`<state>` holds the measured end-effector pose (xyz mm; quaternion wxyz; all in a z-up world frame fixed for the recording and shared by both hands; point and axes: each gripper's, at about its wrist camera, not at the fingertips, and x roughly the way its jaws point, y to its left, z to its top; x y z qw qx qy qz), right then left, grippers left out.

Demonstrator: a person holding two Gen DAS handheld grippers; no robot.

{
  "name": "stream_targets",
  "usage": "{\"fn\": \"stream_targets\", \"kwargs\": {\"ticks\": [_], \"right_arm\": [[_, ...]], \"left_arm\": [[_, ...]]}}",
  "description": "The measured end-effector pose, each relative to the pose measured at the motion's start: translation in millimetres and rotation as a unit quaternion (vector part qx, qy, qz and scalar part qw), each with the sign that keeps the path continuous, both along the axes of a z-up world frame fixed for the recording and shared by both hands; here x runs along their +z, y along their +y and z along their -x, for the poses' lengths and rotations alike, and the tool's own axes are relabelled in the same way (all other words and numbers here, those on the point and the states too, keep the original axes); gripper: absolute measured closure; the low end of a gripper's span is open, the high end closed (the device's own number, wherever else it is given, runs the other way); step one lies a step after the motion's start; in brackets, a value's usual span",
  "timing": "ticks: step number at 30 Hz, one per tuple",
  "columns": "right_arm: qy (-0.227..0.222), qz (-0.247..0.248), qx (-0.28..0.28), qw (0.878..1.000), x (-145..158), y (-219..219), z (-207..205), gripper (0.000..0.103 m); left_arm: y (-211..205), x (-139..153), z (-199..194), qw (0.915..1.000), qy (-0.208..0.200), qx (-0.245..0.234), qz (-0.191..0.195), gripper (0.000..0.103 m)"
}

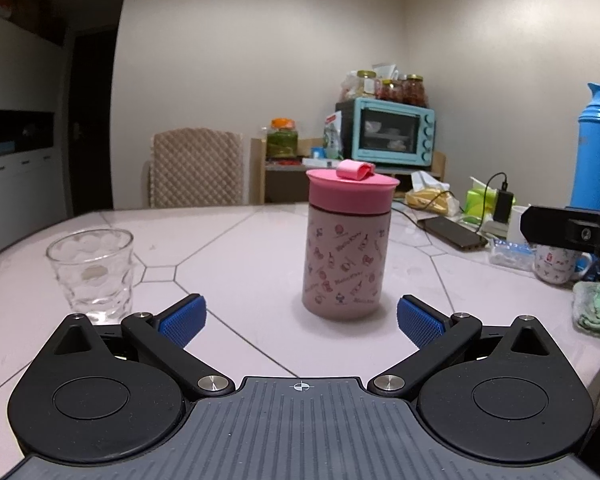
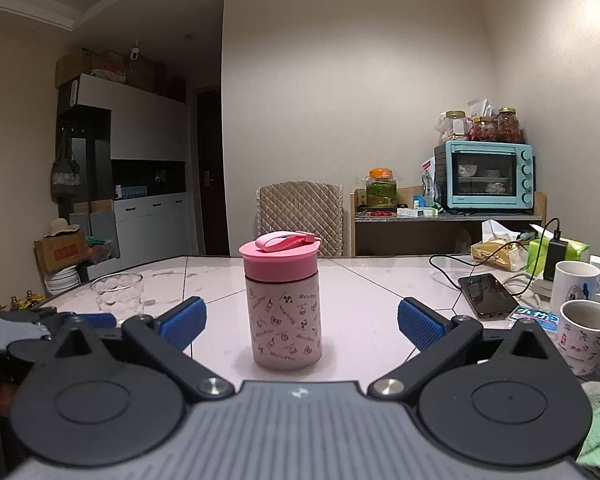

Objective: Unscrew bottle cap and pour
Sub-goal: 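Move the left gripper to the pink bottle body and close on it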

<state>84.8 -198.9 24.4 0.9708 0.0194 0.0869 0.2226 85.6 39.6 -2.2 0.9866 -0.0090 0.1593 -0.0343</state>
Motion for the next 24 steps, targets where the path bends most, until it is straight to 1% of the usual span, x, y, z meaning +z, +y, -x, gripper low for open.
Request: {"fn": "stream_targets", "kwargs": {"ticks": [8,13,18,24], "right_arm": [[0.003,0.002,0.008,1.0,1.5,12.6,-17.7,0.0],[0.007,0.0,0.009,1.0,5.3,18.4,-25.7,0.0],[0.007,-0.001,0.002,1.0,9.2,23.1,-31.7,0.0],[0.005,-0.012,0.001,1.0,9.6,24.1,-39.3,0.0]], "left_arm": [[5.4,2.8,-21.9,0.9999,-0.001,-0.007,-0.007,0.0],[7.4,4.6,-36.9,0.9996,0.003,-0.024,-0.015,0.0],[6.2,6.6,-52.1,0.9985,0.003,-0.051,-0.021,0.0],[-0.3,3.1,-68.5,0.9955,0.002,-0.086,-0.039,0.0]]}}
